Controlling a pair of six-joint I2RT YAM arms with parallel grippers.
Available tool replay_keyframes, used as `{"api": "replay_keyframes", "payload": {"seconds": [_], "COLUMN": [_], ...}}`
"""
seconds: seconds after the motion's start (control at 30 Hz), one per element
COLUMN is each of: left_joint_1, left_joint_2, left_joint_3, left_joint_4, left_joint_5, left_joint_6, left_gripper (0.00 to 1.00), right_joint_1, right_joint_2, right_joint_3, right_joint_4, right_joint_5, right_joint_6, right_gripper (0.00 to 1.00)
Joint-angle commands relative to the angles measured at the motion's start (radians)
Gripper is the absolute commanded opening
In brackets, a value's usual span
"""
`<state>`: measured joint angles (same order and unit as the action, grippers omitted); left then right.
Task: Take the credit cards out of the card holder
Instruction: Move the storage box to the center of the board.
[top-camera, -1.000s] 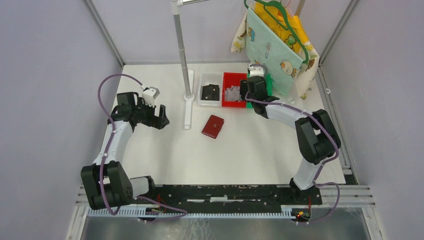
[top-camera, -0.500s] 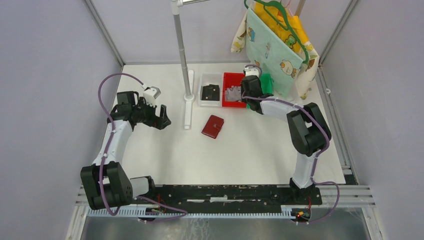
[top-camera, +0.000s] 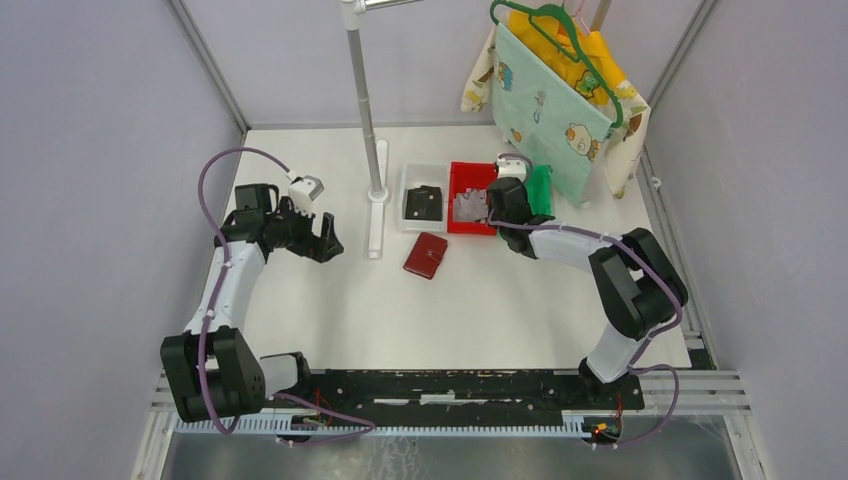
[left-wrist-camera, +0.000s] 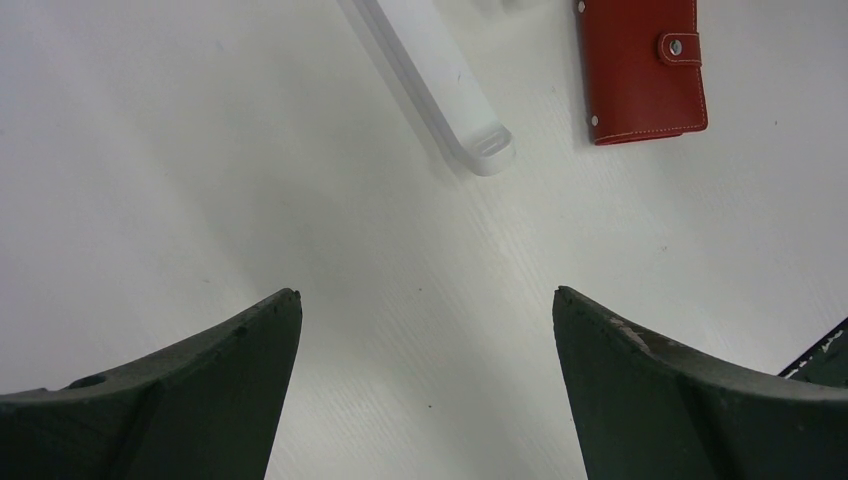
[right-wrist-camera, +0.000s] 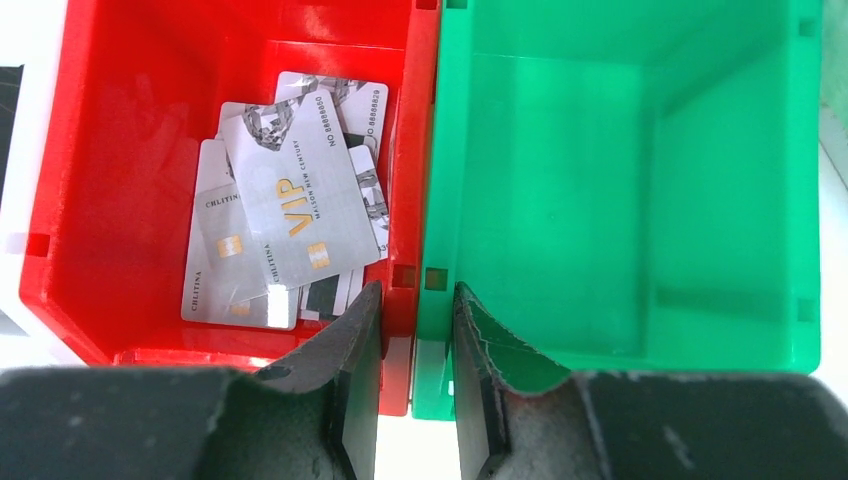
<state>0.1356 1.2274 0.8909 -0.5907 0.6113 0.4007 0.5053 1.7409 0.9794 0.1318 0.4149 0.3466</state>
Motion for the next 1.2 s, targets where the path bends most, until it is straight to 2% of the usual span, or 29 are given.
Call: {"api": "replay_keyframes", "payload": {"seconds": [0.0,0.27,0.43,0.6,0.7,0.8,0.87,1.0,1.17], "left_joint_1": [-0.004,-0.004,-0.005,-0.005,-0.005,-0.005,-0.005,-0.006,-0.005], "left_joint_2": [-0.033,-0.052,-0.047,-0.051,-0.047,-0.042,-0.043,-0.045,-0.046], "left_joint_3": [0.031,0.017,0.011,0.015,0.022,0.034,0.041,0.049,0.055], "left_joint_4": [-0.007,-0.014,-0.016,-0.026,-0.043,-0.064,-0.075,-0.083,-0.084], "left_joint_5": [0.023,0.034,0.042,0.048,0.05,0.048,0.051,0.059,0.06], "left_joint_6": [0.041,0.048,0.048,0.051,0.061,0.067,0.068,0.067,0.055], "left_gripper": [1.0,1.0,1.0,1.0,1.0,1.0,1.0,1.0,1.0], "right_joint_1": [0.048,0.12,0.145,0.161,0.164,0.183,0.212,0.311,0.468], "right_joint_2": [-0.069,-0.144,-0.161,-0.17,-0.18,-0.233,-0.277,-0.341,-0.252], "right_joint_3": [-0.079,-0.206,-0.203,-0.172,-0.128,-0.132,-0.15,-0.193,-0.153], "right_joint_4": [0.022,0.063,0.041,0.042,0.008,-0.005,-0.014,-0.014,-0.078], "right_joint_5": [0.06,0.109,0.146,0.184,0.197,0.234,0.275,0.259,0.211], "right_joint_6": [0.021,0.039,0.072,0.088,0.093,0.107,0.121,0.155,0.234], "right_gripper": [0.18,0.16,0.16,0.26,0.38,0.65,0.79,0.88,0.98]}}
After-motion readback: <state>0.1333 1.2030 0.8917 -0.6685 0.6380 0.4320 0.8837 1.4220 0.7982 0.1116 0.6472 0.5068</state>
